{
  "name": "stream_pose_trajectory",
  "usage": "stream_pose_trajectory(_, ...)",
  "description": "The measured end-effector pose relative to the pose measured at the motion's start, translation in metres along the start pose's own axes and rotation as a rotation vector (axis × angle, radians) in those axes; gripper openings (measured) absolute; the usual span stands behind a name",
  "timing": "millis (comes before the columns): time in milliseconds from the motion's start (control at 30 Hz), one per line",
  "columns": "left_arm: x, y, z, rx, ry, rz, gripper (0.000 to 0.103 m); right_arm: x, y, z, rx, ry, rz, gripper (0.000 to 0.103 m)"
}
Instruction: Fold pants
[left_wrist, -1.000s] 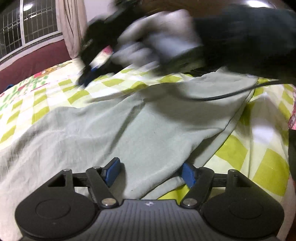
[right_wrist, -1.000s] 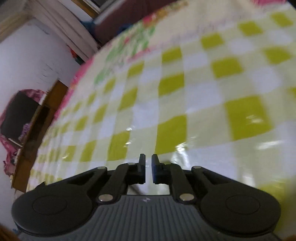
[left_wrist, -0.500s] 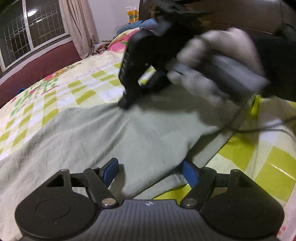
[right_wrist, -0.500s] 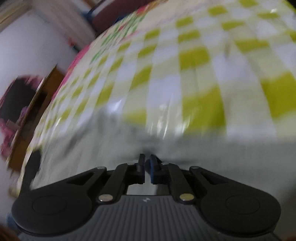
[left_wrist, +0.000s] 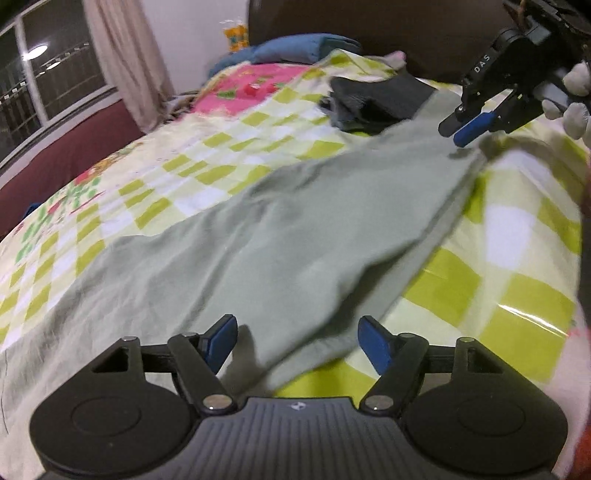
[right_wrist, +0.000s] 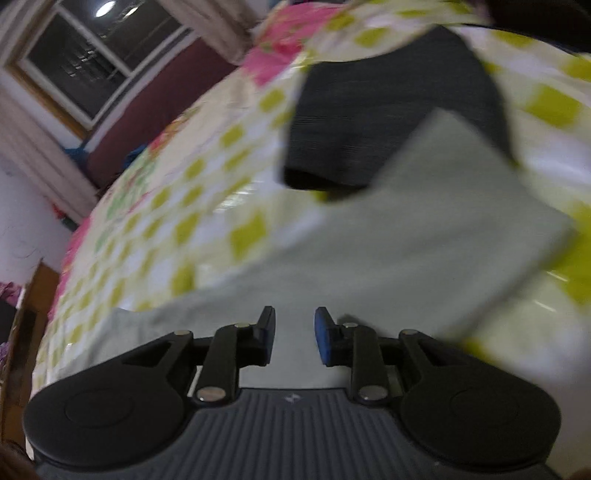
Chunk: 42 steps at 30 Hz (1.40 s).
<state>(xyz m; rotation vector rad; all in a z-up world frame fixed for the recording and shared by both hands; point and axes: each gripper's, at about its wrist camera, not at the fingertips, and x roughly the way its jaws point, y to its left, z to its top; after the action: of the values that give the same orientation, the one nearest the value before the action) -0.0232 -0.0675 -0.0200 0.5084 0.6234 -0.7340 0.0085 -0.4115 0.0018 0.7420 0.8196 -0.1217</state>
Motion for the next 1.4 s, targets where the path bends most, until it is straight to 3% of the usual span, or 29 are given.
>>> stream_pose_trajectory(100, -0.005, -0.008, 0.002, 0.072, 0.017, 0.042, 0.083, -0.008, 0.012, -0.012, -0.087, 0.027, 0.08, 0.026)
stream_pose_trajectory(167, -0.005, -0.009, 0.004, 0.118, 0.024, 0.08, 0.083, 0.001, 0.044, -0.026, -0.227, 0.082, 0.131, 0.036)
stream_pose_trajectory(267, -0.005, -0.004, 0.011, 0.135, 0.018, 0.111, 0.083, 0.021, 0.096, -0.049, -0.443, 0.153, 0.19, 0.036)
stream_pose_trajectory(467, -0.012, 0.009, 0.008, 0.148, 0.008, 0.109, 0.083, 0.037, 0.168, -0.109, -0.964, 0.189, 0.155, 0.036)
stream_pose_trajectory(600, -0.014, 0.018, 0.002, 0.105, 0.006, 0.081, 0.083, 0.053, 0.172, -0.134, -1.119, 0.195, 0.086, 0.036)
stream_pose_trajectory(700, -0.012, 0.022, 0.001, 0.08, 0.0, 0.08, 0.084, 0.061, 0.174, -0.132, -1.082, 0.188, 0.065, 0.026)
stream_pose_trajectory(767, -0.011, 0.022, 0.001, 0.069, -0.002, 0.08, 0.082, 0.065, 0.174, -0.126, -1.038, 0.193, 0.055, 0.005)
stream_pose_trajectory(900, -0.017, 0.024, 0.003, 0.056, 0.0, 0.033, 0.065, 0.047, 0.171, -0.118, -0.985, 0.195, 0.096, 0.003)
stream_pose_trajectory(1033, -0.02, 0.019, 0.001, 0.076, 0.031, -0.01, 0.064, 0.031, 0.166, -0.125, -0.984, 0.218, 0.13, 0.003)
stream_pose_trajectory(1200, -0.015, 0.008, -0.004, 0.155, 0.08, -0.009, 0.065, 0.053, 0.157, -0.115, -0.835, 0.251, 0.119, 0.012)
stream_pose_trajectory(1333, -0.023, 0.008, -0.001, 0.177, 0.083, -0.013, 0.065, 0.015, 0.128, -0.083, -0.68, 0.127, 0.114, 0.04)
stream_pose_trajectory(1400, -0.023, 0.007, 0.001, 0.174, 0.071, -0.008, 0.065, -0.002, 0.098, -0.064, -0.562, 0.064, 0.054, 0.04)
